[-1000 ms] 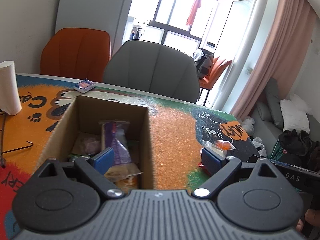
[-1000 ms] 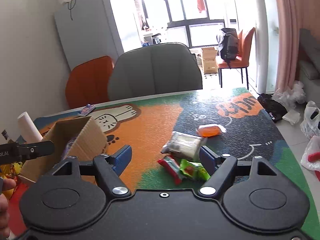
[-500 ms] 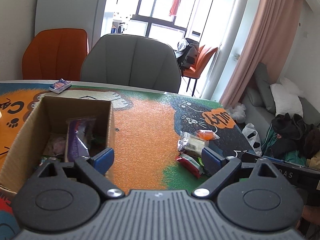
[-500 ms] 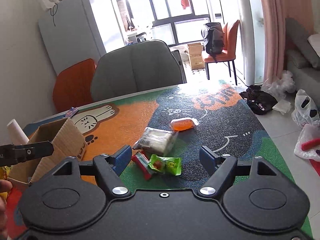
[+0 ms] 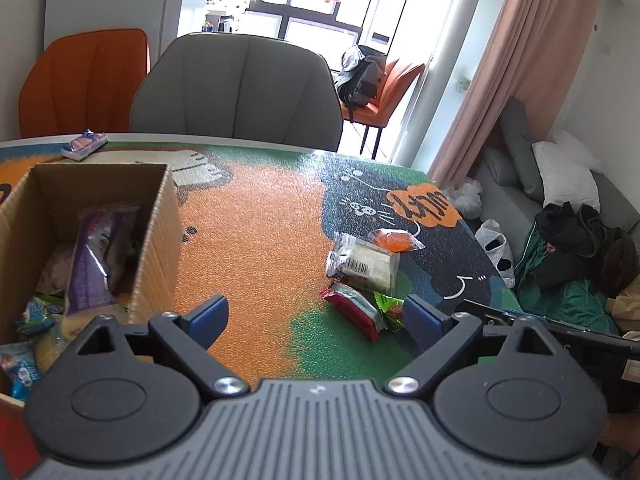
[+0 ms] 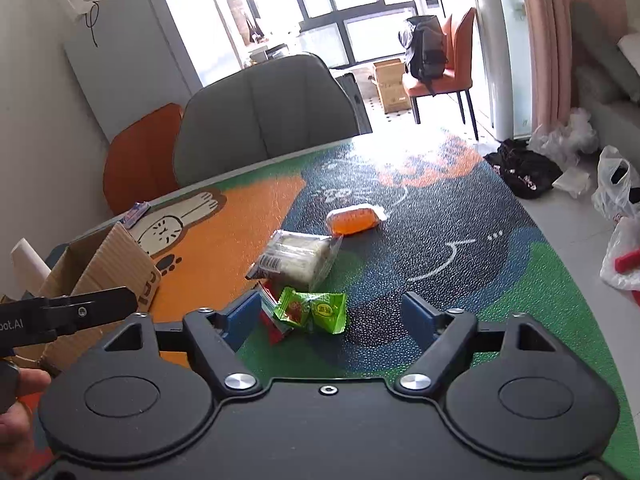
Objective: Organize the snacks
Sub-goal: 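Move both open grippers back toward the remaining snacks, then grasp red bar with left gripper while right grasps green triangular packet, then carry red bar and green packet over the cardboard box, then open both grippers to drop the snacks into the box, then move both open grippers toward the clear bread and orange snack, then grasp clear-wrapped bread with left gripper while right grasps orange-wrapped snack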
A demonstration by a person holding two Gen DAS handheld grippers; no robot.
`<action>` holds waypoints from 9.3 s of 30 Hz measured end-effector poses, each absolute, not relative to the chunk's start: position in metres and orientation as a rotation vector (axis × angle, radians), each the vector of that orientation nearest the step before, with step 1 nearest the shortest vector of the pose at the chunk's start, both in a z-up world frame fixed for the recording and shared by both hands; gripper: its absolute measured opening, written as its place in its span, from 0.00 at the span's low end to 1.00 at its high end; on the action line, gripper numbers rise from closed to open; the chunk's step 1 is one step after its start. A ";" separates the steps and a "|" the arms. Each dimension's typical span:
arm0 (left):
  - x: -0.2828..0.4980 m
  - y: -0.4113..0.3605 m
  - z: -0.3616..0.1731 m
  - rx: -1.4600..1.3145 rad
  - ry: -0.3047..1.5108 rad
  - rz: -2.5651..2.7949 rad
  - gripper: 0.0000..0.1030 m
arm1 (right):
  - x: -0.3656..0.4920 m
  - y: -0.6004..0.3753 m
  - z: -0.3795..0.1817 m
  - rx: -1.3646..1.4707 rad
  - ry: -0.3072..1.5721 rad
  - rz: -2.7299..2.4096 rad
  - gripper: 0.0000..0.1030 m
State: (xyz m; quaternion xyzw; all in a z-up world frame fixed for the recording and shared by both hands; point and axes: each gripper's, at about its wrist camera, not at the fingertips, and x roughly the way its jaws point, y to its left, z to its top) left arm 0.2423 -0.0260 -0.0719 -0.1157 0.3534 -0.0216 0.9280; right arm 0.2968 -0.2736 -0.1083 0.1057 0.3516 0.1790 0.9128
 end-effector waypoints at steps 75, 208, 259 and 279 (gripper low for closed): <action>0.267 -0.038 -0.087 -0.209 0.750 -0.038 0.18 | 0.304 -0.252 -0.106 0.158 0.716 0.426 0.29; 0.201 0.002 -0.041 -0.213 0.649 0.040 0.90 | 0.269 -0.255 -0.069 0.194 0.652 0.411 1.00; 0.380 -0.108 -0.143 -0.162 0.863 -0.026 0.89 | 0.394 -0.327 -0.134 0.303 0.781 0.302 1.00; 0.376 -0.051 -0.137 -0.196 0.858 0.010 0.53 | 0.424 -0.260 -0.139 0.211 0.805 0.353 1.00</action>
